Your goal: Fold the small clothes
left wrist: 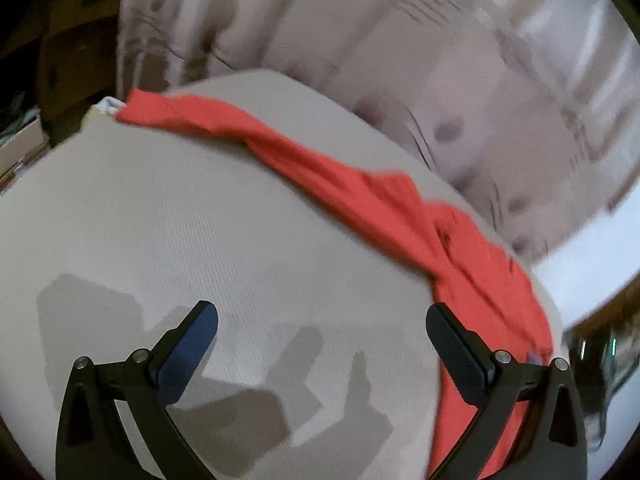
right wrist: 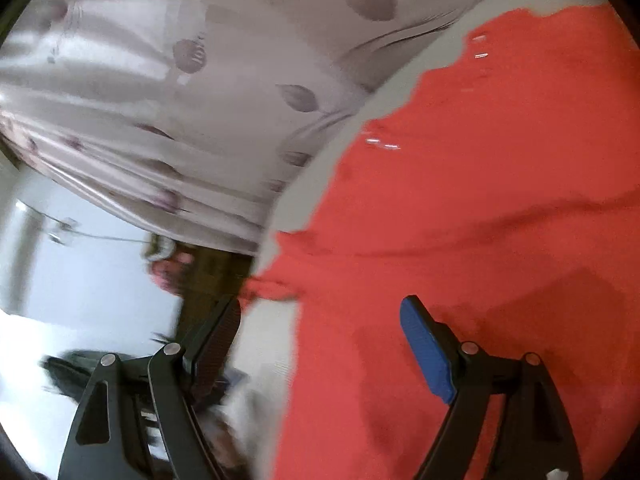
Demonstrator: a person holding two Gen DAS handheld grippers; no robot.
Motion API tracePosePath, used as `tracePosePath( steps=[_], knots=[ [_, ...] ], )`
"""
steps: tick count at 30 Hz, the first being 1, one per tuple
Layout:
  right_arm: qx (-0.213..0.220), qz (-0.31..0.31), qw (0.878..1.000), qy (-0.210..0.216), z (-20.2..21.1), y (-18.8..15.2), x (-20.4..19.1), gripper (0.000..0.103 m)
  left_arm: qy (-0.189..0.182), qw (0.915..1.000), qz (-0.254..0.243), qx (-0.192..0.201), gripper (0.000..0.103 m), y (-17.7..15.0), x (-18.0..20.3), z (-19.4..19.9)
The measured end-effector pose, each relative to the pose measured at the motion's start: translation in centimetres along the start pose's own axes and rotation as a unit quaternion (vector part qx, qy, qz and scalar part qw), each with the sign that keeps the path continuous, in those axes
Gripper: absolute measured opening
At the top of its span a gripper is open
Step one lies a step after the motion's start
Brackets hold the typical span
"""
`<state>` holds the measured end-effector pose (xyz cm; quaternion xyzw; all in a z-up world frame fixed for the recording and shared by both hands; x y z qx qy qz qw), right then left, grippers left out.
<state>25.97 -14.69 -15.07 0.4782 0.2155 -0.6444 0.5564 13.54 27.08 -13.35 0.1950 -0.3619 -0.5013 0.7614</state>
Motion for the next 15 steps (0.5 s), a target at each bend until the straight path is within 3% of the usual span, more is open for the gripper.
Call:
tracePosePath(
  steps=[3, 5, 7, 11, 15],
  knots=[
    [0.004, 0.020, 0.999, -0.032, 0.3, -1.0, 1.1, 0.081, 0.008, 0.9999, 0.010, 0.006, 0.100, 2.5, -2.4, -1.1],
    [0.009, 0.044, 0.998, -0.044, 0.1, -1.6, 0.8, 0.081, -0.005, 0.9996, 0.027, 0.007, 0.086, 3.7, -3.8, -1.9],
    [0.002, 0.064, 0.996, -0.057, -0.5, -2.1, 0.4, 0.081, -0.010, 0.9989, 0.046, -0.009, 0.080, 5.1, -5.4, -3.5],
    [-0.006, 0.085, 0.994, -0.066, -1.2, -2.5, 0.1, 0.081, -0.012, 0.9955, 0.089, -0.031, 0.073, 6.8, -8.4, -6.7],
    [0.001, 0.070, 0.996, -0.046, -0.8, -2.2, 0.6, 0.081, -0.013, 0.9949, 0.098, -0.022, 0.073, 9.1, -9.2, -8.9]
  ],
)
Point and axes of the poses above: each gripper's, at about its wrist camera, not at the fingertips, and z roughly against the way its jaws point, x to its right, y to its top, the point moved 4 cm from there along -z, roughly the way its jaws point, and after that the axes turned 10 degrees about -z, right-handed, at the moved point
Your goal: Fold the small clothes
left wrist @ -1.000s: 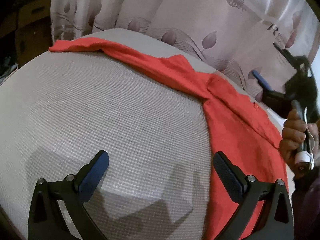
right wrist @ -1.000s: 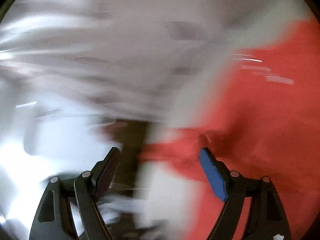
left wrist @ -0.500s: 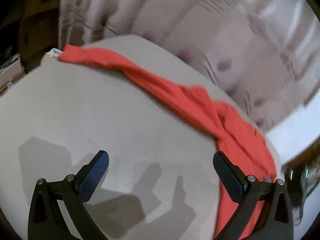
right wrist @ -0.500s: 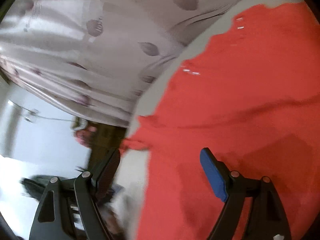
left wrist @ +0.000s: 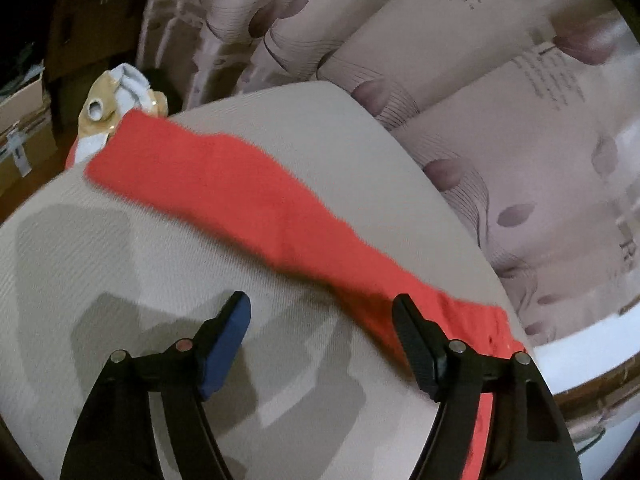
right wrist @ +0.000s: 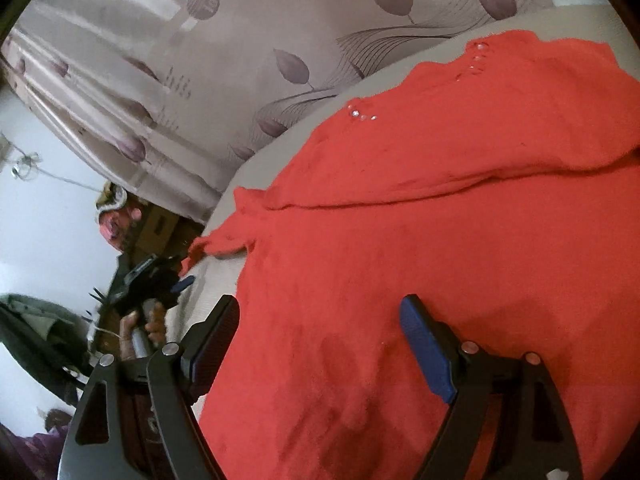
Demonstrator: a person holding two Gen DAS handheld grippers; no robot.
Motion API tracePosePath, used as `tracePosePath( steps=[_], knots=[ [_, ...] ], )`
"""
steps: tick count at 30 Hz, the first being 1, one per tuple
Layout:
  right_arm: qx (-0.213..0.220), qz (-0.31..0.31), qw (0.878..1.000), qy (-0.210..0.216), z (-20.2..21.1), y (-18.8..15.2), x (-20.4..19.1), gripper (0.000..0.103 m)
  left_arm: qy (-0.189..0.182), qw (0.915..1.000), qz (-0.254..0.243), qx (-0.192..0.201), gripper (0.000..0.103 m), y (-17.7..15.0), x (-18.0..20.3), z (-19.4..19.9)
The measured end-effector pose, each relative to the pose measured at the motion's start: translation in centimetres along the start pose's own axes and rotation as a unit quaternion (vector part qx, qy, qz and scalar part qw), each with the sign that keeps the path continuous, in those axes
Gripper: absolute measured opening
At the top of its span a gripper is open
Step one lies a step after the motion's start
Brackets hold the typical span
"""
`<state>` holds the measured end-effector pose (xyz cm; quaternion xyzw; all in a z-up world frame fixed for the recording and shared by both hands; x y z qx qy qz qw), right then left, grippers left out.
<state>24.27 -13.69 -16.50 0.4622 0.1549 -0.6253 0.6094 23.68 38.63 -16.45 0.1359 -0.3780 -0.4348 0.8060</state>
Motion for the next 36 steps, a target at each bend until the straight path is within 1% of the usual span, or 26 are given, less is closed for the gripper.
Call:
tracePosePath(
  steps=[1, 2, 3, 4, 5, 6, 8, 10, 11, 12, 14, 16, 18, 20, 22, 23, 24, 25, 26, 27, 28, 29, 31, 33, 34, 36],
  knots=[
    [0.002, -0.001, 1.000, 0.003, 0.1, 0.0, 0.0, 0.081, -0.005, 0.9999, 0.009, 0.006, 0.073, 0.6, -0.2, -0.4],
    [0.003, 0.000, 1.000, 0.002, 0.1, 0.0, 0.0, 0.081, -0.012, 0.9996, 0.021, 0.013, 0.066, 1.2, -0.5, -0.8],
    [0.004, 0.001, 1.000, 0.001, 0.1, 0.0, -0.1, 0.081, -0.016, 0.9991, 0.033, 0.023, 0.052, 1.8, -0.8, -1.1],
    [0.004, 0.004, 1.000, -0.001, 0.1, -0.1, -0.1, 0.081, -0.005, 0.9990, 0.041, 0.019, 0.013, 2.5, -1.0, -1.5],
    [0.005, 0.004, 1.000, -0.001, 0.1, -0.1, -0.1, 0.081, -0.001, 0.9989, 0.044, 0.014, 0.005, 3.0, -1.1, -1.8],
    [0.006, 0.003, 1.000, 0.000, 0.1, -0.1, -0.1, 0.081, -0.004, 0.9988, 0.045, 0.019, 0.005, 3.4, -0.7, -1.6],
    [0.009, 0.000, 1.000, 0.006, 0.2, 0.0, -0.1, 0.081, 0.004, 0.9989, 0.020, 0.042, 0.005, 4.3, 1.0, -0.5],
    [0.013, -0.004, 1.000, 0.015, 0.4, 0.0, 0.1, 0.081, 0.003, 0.9969, -0.039, 0.068, 0.005, 4.9, 4.5, 1.3],
    [0.015, -0.006, 1.000, 0.018, 0.4, 0.0, 0.1, 0.081, 0.001, 0.9956, -0.057, 0.075, 0.005, 5.1, 6.0, 1.8],
    [0.016, -0.008, 1.000, 0.022, 0.5, 0.1, 0.1, 0.081, -0.010, 0.9934, -0.082, 0.080, 0.005, 5.1, 8.7, 2.7],
    [0.019, -0.011, 0.999, 0.030, 0.7, 0.1, 0.2, 0.081, -0.028, 0.9901, -0.111, 0.081, 0.005, 4.9, 12.6, 3.7],
    [0.022, -0.015, 0.999, 0.039, 0.9, 0.2, 0.3, 0.081, -0.059, 0.9833, -0.151, 0.082, 0.005, 4.1, 18.2, 4.8],
    [0.026, -0.020, 0.998, 0.046, 1.1, 0.2, 0.4, 0.081, -0.096, 0.9734, -0.193, 0.076, 0.005, 2.5, 24.3, 5.5],
    [0.031, -0.025, 0.998, 0.055, 1.4, 0.2, 0.5, 0.081, -0.138, 0.9614, -0.232, 0.056, 0.004, 0.0, 30.3, 5.4],
    [0.036, -0.030, 0.997, 0.063, 1.6, 0.3, 0.7, 0.080, -0.182, 0.9450, -0.270, 0.034, 0.004, -3.5, 36.4, 4.9],
    [0.038, -0.032, 0.997, 0.067, 1.7, 0.3, 0.7, 0.080, -0.202, 0.9331, -0.296, 0.023, 0.005, -5.4, 39.3, 4.3],
    [0.039, -0.034, 0.996, 0.071, 1.8, 0.3, 0.8, 0.080, -0.209, 0.9185, -0.335, 0.013, 0.007, -7.7, 42.4, 3.4],
    [0.040, -0.036, 0.996, 0.075, 1.9, 0.3, 0.9, 0.080, -0.210, 0.9078, -0.363, 0.014, 0.011, -9.5, 44.5, 2.5],
    [0.040, -0.037, 0.995, 0.078, 2.0, 0.3, 1.0, 0.080, -0.215, 0.8968, -0.387, 0.011, 0.033, -11.3, 46.4, 1.4],
    [0.040, -0.038, 0.995, 0.081, 2.1, 0.2, 1.0, 0.080, -0.220, 0.8833, -0.414, -0.006, 0.049, -13.3, 48.1, 0.0],
    [0.041, -0.039, 0.995, 0.084, 2.2, 0.2, 1.1, 0.080, -0.213, 0.8771, -0.430, -0.027, 0.073, -14.9, 48.9, -1.2],
    [0.043, -0.041, 0.994, 0.089, 2.4, 0.1, 1.2, 0.080, -0.207, 0.8757, -0.434, -0.045, 0.075, -15.9, 49.3, -2.3],
    [0.044, -0.044, 0.993, 0.096, 2.7, 0.1, 1.4, 0.080, -0.225, 0.8779, -0.420, -0.047, 0.075, -16.8, 48.7, -2.6],
    [0.045, -0.047, 0.993, 0.102, 2.9, 0.1, 1.6, 0.080, -0.238, 0.8856, -0.397, -0.038, 0.076, -16.8, 47.2, -1.7],
    [0.045, -0.048, 0.992, 0.105, 2.9, 0.1, 1.6, 0.080, -0.242, 0.8909, -0.383, -0.035, 0.080, -16.5, 45.9, -1.3],
    [0.046, -0.052, 0.991, 0.112, 3.1, 0.2, 1.8, 0.080, -0.240, 0.9093, -0.340, -0.018, 0.084, -15.5, 42.6, -0.4]
  ],
)
Point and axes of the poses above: each gripper's, at about its wrist camera, not at the fingertips, and z roughly against the way its jaws point, x to its right, y to its top, the point moved 4 cm from there along -z, roughly the way its jaws point, and after that the axes turned 10 degrees about -z, right-handed, at the moved point
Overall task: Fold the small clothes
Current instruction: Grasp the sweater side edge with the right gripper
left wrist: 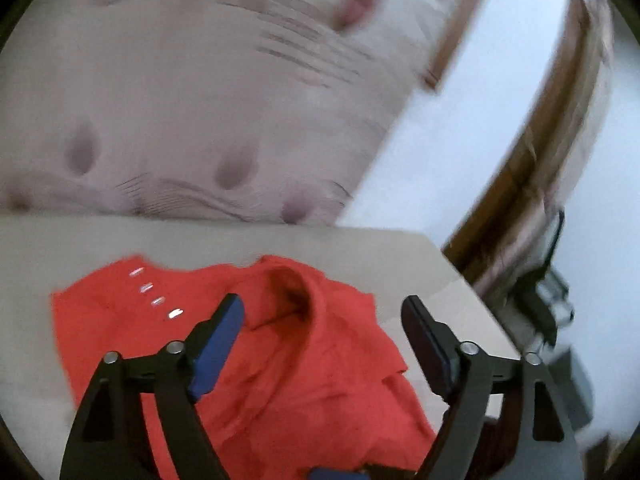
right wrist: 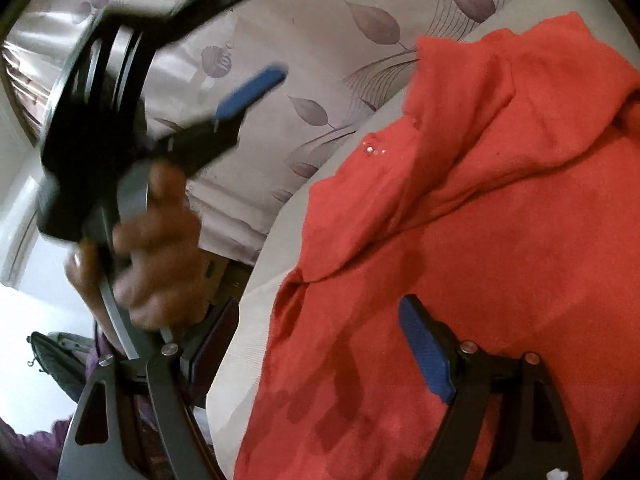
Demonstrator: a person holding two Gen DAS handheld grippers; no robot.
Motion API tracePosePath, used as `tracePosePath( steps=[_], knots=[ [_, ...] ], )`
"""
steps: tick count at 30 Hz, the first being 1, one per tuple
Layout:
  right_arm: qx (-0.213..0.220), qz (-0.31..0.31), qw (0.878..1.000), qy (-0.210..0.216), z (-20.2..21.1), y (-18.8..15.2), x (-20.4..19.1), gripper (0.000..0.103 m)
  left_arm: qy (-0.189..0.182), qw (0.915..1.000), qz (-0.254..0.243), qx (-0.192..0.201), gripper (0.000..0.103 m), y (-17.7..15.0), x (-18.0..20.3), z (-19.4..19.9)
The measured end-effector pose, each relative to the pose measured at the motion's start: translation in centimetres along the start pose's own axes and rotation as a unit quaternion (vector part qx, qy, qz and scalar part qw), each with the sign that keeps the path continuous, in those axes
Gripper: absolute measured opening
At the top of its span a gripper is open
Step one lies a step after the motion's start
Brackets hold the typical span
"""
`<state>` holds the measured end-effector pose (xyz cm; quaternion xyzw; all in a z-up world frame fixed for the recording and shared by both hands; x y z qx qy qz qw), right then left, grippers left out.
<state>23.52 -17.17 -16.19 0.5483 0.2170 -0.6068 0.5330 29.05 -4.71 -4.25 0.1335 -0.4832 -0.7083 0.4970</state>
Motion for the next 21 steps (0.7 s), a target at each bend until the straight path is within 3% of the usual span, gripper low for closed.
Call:
tracePosePath(
  steps=[4, 6, 8, 9, 11, 14, 16, 18, 20, 21],
  knots=[
    [0.013, -0.009, 1.000, -0.007, 1.2, 0.2, -0.3, 0.082, 0.078, 0.9948, 0.059, 0.028, 0.088, -4.9, -4.8, 3.5],
    [0.039, 0.016, 0.998, -0.036, 2.6, 1.3, -1.5, 0.082, 0.127, 0.9892, 0.072, 0.012, 0.088, -8.8, -7.0, 3.7],
    [0.048, 0.056, 0.993, -0.094, 3.2, 3.1, -2.3, 0.082, 0.141, 0.9862, 0.086, -0.007, 0.088, -11.1, -8.2, 3.3],
    [0.057, 0.080, 0.986, -0.137, 3.2, 4.8, -2.9, 0.082, 0.143, 0.9846, 0.099, -0.015, 0.088, -12.3, -8.7, 3.1],
    [0.059, 0.098, 0.977, -0.180, 3.0, 7.5, -3.5, 0.082, 0.149, 0.9812, 0.121, -0.013, 0.088, -14.0, -9.6, 3.1],
    [0.048, 0.114, 0.959, -0.255, 0.5, 12.2, -4.8, 0.082, 0.152, 0.9796, 0.132, -0.005, 0.088, -13.9, -9.8, 3.3],
    [0.024, 0.126, 0.943, -0.308, -2.3, 15.3, -5.1, 0.082, 0.157, 0.9789, 0.131, -0.017, 0.088, -13.8, -9.5, 2.8],
    [-0.013, 0.139, 0.918, -0.370, -5.7, 17.4, -4.2, 0.080, 0.156, 0.9791, 0.130, -0.014, 0.088, -14.1, -9.5, 3.1],
    [-0.061, 0.157, 0.882, -0.440, -8.3, 18.3, -1.6, 0.067, 0.147, 0.9793, 0.138, -0.008, 0.088, -14.3, -9.9, 3.6],
    [-0.067, 0.156, 0.872, -0.459, -8.4, 18.6, -0.5, 0.027, 0.141, 0.9793, 0.145, -0.002, 0.088, -14.4, -10.1, 3.8]
  ],
)
Point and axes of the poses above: each gripper's, at about its wrist camera, not at the fingertips, and z roughly against the way its jaws point, x to its right, y to its top, the point moved 4 cm from there along -z, roughly the way its jaws point, and after that the axes turned 10 degrees about -z, right-handed, at the moved point
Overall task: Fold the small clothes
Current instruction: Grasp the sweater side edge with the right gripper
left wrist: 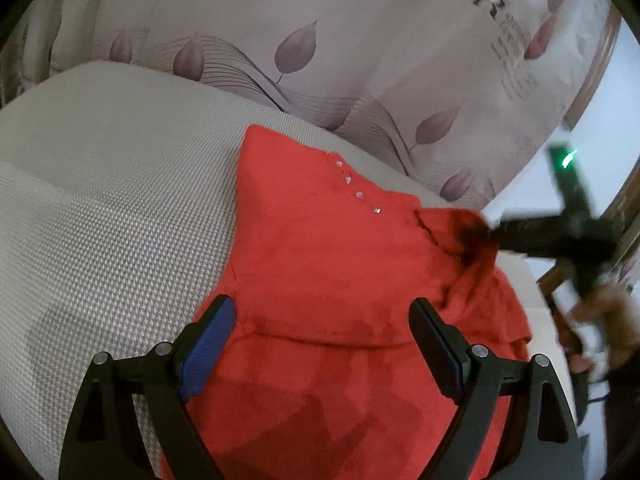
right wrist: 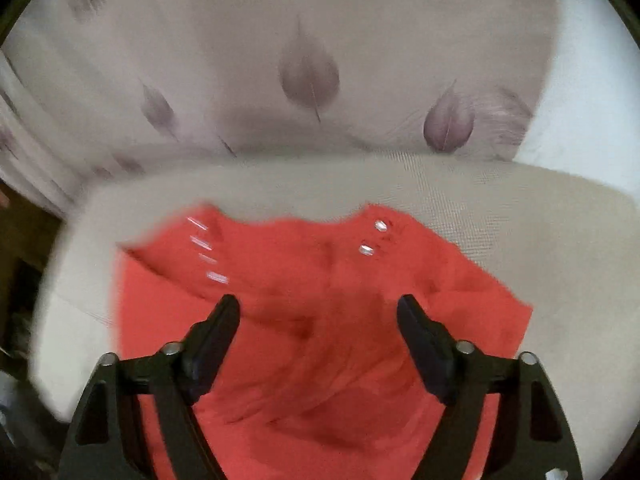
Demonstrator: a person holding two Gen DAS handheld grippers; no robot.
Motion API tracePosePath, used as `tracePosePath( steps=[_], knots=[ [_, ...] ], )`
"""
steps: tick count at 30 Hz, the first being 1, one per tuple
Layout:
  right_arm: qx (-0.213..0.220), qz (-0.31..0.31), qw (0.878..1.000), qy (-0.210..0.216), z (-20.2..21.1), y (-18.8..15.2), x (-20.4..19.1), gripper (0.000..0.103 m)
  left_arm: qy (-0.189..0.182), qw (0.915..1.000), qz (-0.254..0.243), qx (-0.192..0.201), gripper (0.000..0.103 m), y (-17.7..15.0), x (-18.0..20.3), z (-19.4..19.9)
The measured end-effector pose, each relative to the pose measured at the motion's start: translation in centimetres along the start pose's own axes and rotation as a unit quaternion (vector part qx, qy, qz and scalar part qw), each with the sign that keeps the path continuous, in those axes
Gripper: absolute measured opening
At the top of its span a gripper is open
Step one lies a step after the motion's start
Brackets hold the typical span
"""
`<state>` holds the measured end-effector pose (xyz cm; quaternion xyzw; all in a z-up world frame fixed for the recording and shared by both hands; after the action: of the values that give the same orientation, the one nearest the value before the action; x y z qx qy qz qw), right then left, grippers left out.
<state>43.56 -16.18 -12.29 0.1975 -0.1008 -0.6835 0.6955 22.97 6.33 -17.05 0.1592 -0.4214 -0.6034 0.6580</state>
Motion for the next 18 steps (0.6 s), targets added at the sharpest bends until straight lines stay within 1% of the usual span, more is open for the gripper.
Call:
tracePosePath(
  steps=[1, 2, 3, 4, 5, 6, 7, 8, 9, 10, 11, 13, 14, 16, 17, 18],
  knots=[
    [0.002, -0.023, 1.000, 0.009, 0.0, -0.1, 1.4, 0.007, -0.007, 0.9999, 0.008, 0.004, 0.088, -0.1, -0.3, 0.1],
    [0.017, -0.053, 0.998, 0.031, 0.6, -0.2, 2.5, 0.006, -0.012, 0.9998, 0.013, 0.007, 0.088, -0.1, -0.5, 0.2],
    [0.047, -0.102, 0.991, 0.067, 2.1, -0.7, 5.3, 0.005, -0.014, 0.9998, 0.015, 0.008, 0.088, 0.0, -0.5, 0.0],
    [0.063, -0.144, 0.983, 0.094, 3.1, -1.5, 7.7, 0.005, -0.014, 0.9998, 0.015, 0.007, 0.088, 0.0, -0.4, -0.1],
    [0.070, -0.175, 0.974, 0.128, 3.6, -2.3, 9.5, 0.005, -0.012, 0.9998, 0.013, 0.007, 0.088, 0.1, -0.4, -0.2],
    [0.069, -0.214, 0.957, 0.182, 4.0, -4.1, 11.8, 0.005, -0.009, 0.9999, 0.010, 0.005, 0.088, 0.0, -0.2, -0.2],
    [0.063, -0.237, 0.948, 0.203, 4.0, -5.5, 13.3, 0.005, -0.006, 0.9999, 0.007, 0.004, 0.088, 0.1, -0.1, -0.3],
    [0.063, -0.256, 0.938, 0.223, 3.7, -7.0, 14.6, 0.007, -0.005, 1.0000, 0.005, 0.003, 0.089, 0.1, -0.1, -0.3],
    [0.063, -0.270, 0.928, 0.251, 3.4, -8.4, 15.6, 0.012, -0.005, 1.0000, 0.005, 0.003, 0.089, 0.1, 0.0, -0.3],
    [0.056, -0.279, 0.921, 0.267, 3.0, -9.2, 16.2, 0.012, -0.006, 1.0000, 0.007, 0.004, 0.089, 0.1, -0.1, -0.3],
    [0.051, -0.291, 0.913, 0.282, 2.7, -9.9, 16.9, 0.013, -0.008, 0.9999, 0.009, 0.005, 0.089, 0.1, -0.1, -0.3],
    [0.054, -0.314, 0.893, 0.316, 2.4, -10.1, 18.2, 0.015, -0.009, 0.9999, 0.010, 0.005, 0.089, 0.1, -0.2, -0.3],
    [0.057, -0.319, 0.891, 0.318, 2.3, -9.9, 18.2, 0.017, -0.008, 0.9999, 0.009, 0.005, 0.089, 0.1, -0.2, -0.3],
    [0.064, -0.320, 0.888, 0.324, 2.6, -9.3, 18.5, 0.030, -0.008, 0.9999, 0.009, 0.005, 0.089, 0.1, -0.2, -0.4],
    [0.067, -0.320, 0.888, 0.324, 2.5, -8.9, 18.3, 0.035, -0.008, 0.9999, 0.008, 0.004, 0.089, 0.1, -0.2, -0.4],
    [0.070, -0.323, 0.890, 0.315, 2.5, -8.6, 18.5, 0.050, -0.008, 0.9999, 0.008, 0.004, 0.089, 0.0, -0.3, -0.4]
  ],
)
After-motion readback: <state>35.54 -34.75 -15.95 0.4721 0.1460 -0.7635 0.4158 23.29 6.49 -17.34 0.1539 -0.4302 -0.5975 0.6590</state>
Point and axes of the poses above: each gripper's, at about its wrist camera, not at the fingertips, and z roughly against the way its jaws point, x to its right, y to its top, the point moved 4 cm from there along -z, roughly the way its jaws point, and after that the axes turned 10 degrees about -z, right-handed, at the moved point
